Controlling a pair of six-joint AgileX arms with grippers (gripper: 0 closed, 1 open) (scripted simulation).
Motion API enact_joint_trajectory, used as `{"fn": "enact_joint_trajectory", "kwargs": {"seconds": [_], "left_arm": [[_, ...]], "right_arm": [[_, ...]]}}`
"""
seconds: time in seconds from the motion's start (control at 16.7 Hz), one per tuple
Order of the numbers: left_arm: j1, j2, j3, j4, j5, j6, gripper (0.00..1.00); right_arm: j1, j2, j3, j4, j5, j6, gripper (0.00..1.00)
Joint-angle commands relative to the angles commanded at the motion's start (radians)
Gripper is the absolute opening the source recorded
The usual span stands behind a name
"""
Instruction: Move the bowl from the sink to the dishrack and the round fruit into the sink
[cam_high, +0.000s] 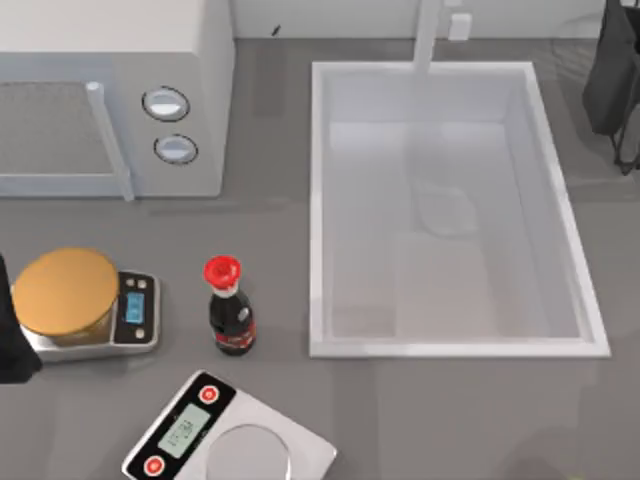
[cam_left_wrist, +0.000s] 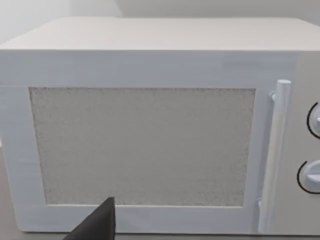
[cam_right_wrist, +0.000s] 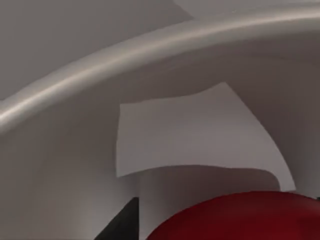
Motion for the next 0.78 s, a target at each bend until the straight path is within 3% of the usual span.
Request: {"fn": "enact_joint_trajectory", "kwargs": {"seconds": [0.78], "left_arm": [[0.0, 0.0, 0.0, 0.0, 0.0, 0.0, 1.0]], "right_arm": [[-0.004, -0.153, 0.278, -0.432, 0.0, -0.006, 0.0]]}}
